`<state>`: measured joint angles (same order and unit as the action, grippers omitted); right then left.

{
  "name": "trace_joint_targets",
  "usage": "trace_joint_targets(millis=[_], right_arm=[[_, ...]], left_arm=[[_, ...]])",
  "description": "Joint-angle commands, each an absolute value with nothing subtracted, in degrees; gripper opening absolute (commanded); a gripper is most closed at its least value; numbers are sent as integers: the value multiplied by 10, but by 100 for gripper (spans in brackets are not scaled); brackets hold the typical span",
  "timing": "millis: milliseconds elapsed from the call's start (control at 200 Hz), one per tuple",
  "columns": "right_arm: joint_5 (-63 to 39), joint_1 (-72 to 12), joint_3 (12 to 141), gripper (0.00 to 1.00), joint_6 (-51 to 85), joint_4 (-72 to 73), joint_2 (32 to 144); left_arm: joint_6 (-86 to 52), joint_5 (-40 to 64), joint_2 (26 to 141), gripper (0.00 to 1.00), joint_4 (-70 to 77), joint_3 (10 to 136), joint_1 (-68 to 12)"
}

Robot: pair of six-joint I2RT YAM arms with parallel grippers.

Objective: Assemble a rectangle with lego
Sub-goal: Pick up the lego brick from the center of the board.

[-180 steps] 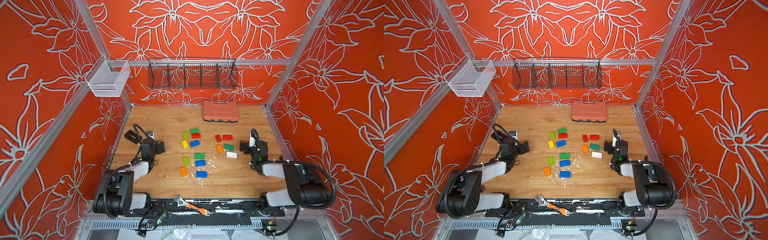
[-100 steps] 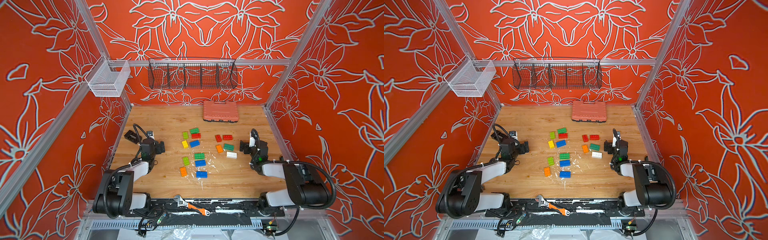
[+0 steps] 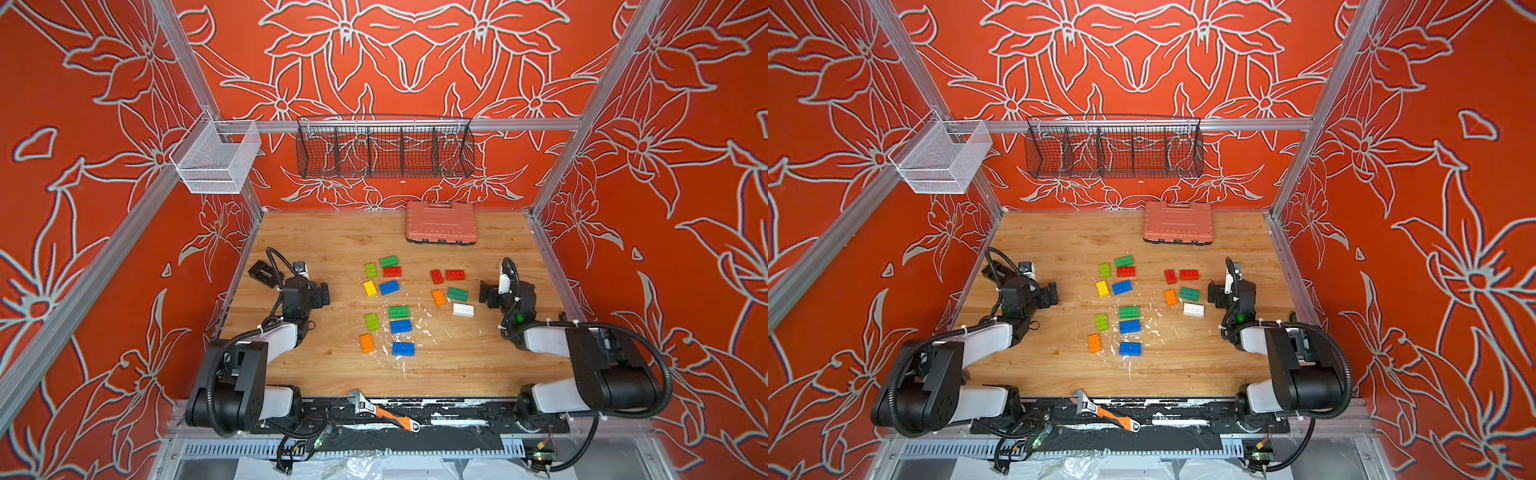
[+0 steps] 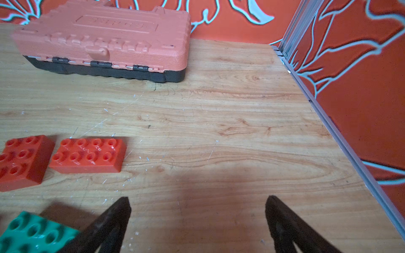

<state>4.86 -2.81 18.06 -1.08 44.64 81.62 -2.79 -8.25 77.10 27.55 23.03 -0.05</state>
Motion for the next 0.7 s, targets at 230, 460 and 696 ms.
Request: trace_joint_targets(millis=[230,460,696], right_arm=[[74,-24,235,98,1,310,726],[104,-24,401,92,87,-10,625],[0,-42,488,75,173,-193,611]], left_arm=[[-40,-123,756,97,95,343,3],[-163,-162,789,98,-303,552,-20],[-358,-120,755,87,-562,655,-176]])
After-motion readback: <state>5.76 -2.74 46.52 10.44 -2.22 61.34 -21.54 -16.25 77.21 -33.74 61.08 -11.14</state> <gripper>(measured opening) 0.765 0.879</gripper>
